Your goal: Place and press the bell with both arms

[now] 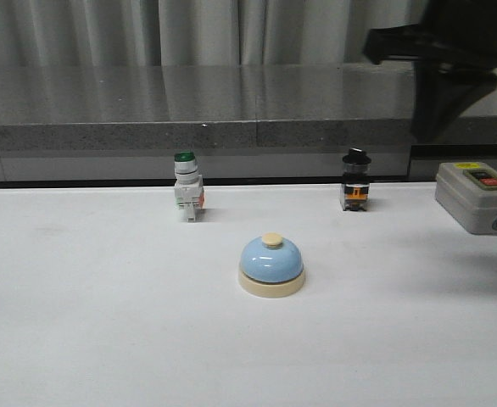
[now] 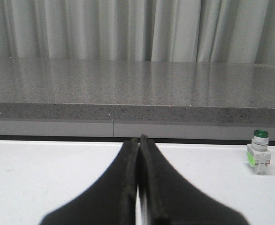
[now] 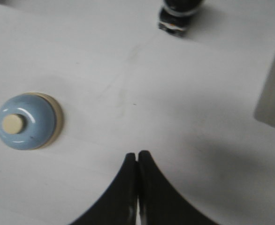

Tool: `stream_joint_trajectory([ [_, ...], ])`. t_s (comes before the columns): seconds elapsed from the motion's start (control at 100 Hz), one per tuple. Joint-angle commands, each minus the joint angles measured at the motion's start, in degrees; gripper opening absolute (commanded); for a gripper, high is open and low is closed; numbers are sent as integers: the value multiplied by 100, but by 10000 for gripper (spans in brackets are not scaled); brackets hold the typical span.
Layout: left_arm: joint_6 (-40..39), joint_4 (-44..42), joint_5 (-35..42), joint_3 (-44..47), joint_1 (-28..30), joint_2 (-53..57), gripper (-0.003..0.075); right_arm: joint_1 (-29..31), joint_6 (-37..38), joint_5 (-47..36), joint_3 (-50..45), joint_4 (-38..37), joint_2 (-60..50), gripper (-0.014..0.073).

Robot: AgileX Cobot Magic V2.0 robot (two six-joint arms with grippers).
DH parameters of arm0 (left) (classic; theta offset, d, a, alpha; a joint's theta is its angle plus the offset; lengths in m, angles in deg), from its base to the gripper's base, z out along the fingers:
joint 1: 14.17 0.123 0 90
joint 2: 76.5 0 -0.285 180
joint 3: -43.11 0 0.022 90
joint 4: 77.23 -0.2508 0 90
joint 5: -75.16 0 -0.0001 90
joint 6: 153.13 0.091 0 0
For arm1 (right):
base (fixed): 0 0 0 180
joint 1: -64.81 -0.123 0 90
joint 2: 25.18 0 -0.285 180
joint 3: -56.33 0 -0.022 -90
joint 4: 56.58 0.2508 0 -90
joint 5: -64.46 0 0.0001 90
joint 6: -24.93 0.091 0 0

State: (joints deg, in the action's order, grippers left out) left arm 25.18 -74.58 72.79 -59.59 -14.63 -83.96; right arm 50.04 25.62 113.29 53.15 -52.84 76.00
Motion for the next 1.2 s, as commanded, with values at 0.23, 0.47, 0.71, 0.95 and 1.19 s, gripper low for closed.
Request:
stream_joint_trajectory([
  [0.23, -35, 10, 442, 236, 8, 168, -20, 1312, 9, -262, -851, 29, -1219, -60],
  [0.47, -35, 10, 442, 236, 8, 168, -20, 1970, 9, -475, -1696, 31, -2110, -60],
  [0.71, -35, 10, 442, 236, 8, 168, -20, 1974, 9, -897, -2590, 161, -3215, -60],
  [0.95, -35, 10, 442, 236, 8, 168, -20, 1974, 9, -1387, -3583, 224, -4638, -60],
  [1.19, -35, 10, 442, 236, 8, 168, -20, 1974, 9, -1545, -4330, 224, -6295, -60],
])
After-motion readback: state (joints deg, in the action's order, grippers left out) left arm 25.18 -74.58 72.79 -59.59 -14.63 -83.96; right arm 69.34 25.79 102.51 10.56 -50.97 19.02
